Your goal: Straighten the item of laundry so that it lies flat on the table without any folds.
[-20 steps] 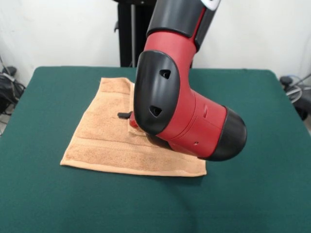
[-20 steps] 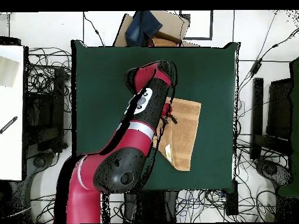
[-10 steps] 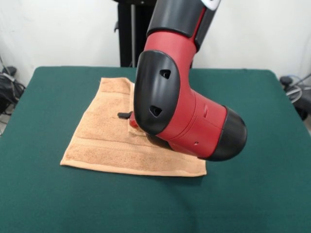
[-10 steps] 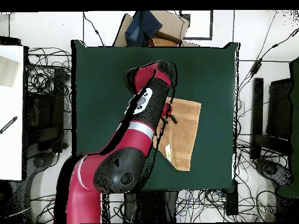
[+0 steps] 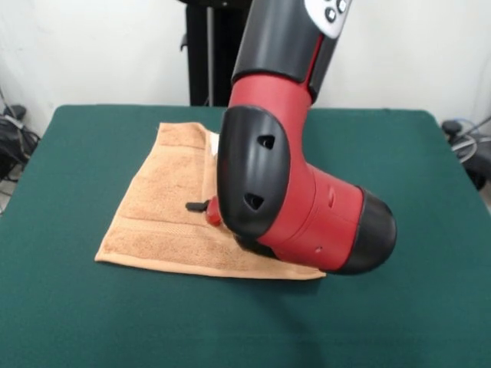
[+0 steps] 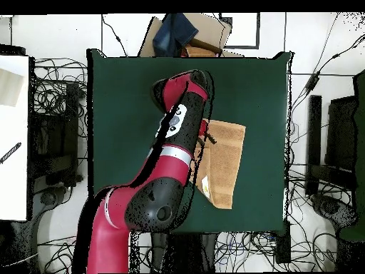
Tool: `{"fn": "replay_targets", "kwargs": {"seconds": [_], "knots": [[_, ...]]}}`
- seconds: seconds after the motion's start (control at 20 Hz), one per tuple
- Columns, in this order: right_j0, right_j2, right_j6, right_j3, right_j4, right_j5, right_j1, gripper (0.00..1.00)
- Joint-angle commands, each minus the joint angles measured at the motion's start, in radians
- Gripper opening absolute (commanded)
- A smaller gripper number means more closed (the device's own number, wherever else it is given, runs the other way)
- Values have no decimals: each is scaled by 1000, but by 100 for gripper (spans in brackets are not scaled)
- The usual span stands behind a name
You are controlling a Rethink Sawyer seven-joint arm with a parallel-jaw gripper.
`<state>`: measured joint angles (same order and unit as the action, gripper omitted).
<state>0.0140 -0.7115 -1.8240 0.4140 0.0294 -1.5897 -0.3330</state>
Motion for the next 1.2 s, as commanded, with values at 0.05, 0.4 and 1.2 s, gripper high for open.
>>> {"fn": "replay_targets", "kwargs": {"seconds": [0.05,0.4,1.2], "knots": [[-52,38,6,-169,24,-79,-120,100],[-64,43,17,-215,16,-105,-134,100],[22,134,-7,144,-41,17,24,100]]}}
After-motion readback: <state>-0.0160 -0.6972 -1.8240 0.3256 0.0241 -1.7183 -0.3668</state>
